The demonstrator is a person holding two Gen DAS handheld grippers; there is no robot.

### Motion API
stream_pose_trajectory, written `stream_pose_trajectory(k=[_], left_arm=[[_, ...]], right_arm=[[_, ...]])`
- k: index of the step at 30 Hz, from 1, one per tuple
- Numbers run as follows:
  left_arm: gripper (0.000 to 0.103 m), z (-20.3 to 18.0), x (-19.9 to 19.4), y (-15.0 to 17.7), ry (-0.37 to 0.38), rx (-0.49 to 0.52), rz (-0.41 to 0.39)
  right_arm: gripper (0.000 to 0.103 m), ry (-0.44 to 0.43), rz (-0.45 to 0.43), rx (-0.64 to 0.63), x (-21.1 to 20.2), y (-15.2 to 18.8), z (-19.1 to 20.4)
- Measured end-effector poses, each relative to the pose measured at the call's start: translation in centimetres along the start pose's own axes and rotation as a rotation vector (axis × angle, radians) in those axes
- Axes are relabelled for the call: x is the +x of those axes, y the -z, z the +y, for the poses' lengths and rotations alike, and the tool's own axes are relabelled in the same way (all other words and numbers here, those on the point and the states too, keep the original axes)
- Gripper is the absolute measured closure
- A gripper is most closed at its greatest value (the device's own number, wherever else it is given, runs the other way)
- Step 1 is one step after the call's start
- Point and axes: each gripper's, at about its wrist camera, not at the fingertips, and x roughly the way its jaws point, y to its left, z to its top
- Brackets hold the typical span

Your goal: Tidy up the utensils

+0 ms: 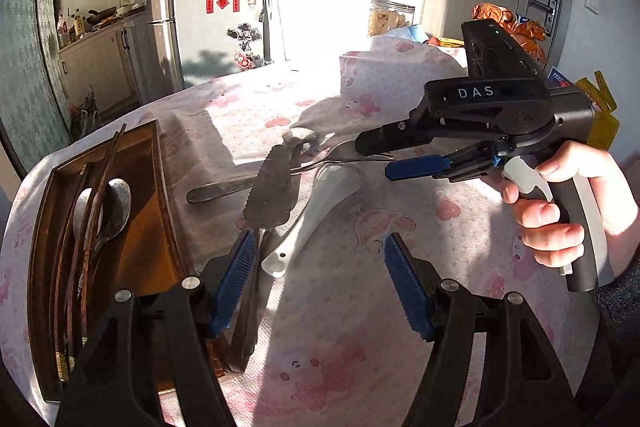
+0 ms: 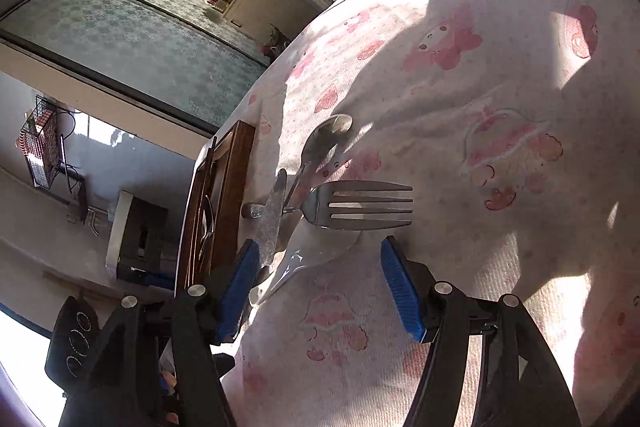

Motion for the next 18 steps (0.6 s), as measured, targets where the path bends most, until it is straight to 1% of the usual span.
stream_pose_trajectory(k=[7,10,12,14,15,18], left_arm=[[0.032,0.4,0.7,-0.5,0.015,-0.009,0.0],[0.032,0.5,0.9,-0.8,0.016,0.003,-0.004],[0.032,0.6,1.0,-1.0,0.013,0.011,-0.006],[0.032,0.9,1.3,-1.3,0.014,0.01,-0.004],[0.032,1.1,1.4,-1.4,0.014,0.007,-0.001],[0.032,1.7,1.8,-1.6,0.015,-0.004,0.004]], right_arm=[[0.039,-0.051,-0.013,0.116,1.4,-2.5,-1.3],[0.04,-0.043,-0.03,0.13,1.8,-3.5,-1.3],[0.052,-0.041,-0.034,0.145,2.3,-3.9,-1.6],[0.062,-0.05,-0.044,0.171,2.8,-4.3,-2.1],[0.065,-0.062,-0.045,0.181,3.0,-4.5,-2.2],[0.066,-0.088,-0.04,0.195,3.7,-5.1,-2.2]])
